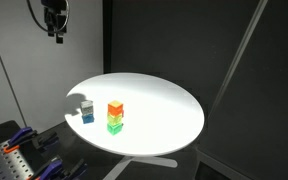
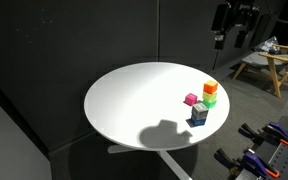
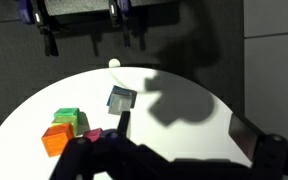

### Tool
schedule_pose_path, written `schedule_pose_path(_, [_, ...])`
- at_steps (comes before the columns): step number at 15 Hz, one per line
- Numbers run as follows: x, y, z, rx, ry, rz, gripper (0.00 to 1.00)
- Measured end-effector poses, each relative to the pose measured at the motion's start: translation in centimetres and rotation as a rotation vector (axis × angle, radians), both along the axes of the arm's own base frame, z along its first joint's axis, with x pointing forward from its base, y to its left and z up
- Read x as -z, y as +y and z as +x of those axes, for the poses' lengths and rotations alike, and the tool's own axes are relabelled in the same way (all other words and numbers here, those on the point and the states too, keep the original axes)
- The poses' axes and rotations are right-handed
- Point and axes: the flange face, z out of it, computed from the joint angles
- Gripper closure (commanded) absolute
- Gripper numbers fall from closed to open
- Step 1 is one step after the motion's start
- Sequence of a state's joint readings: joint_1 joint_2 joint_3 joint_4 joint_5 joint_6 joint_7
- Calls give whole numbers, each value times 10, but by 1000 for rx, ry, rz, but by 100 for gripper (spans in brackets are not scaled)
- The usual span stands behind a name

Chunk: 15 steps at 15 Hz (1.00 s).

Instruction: Pick up the orange block from the light green block and move it on the gray block top

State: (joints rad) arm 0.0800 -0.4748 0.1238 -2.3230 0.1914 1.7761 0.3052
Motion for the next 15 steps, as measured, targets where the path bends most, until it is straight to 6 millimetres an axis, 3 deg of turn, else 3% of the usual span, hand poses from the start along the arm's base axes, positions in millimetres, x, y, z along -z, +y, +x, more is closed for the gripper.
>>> schedule_pose_path(8, [3, -44, 37, 101, -104, 34, 0])
schedule_pose_path(15, [8, -100, 47, 18, -86, 7, 0])
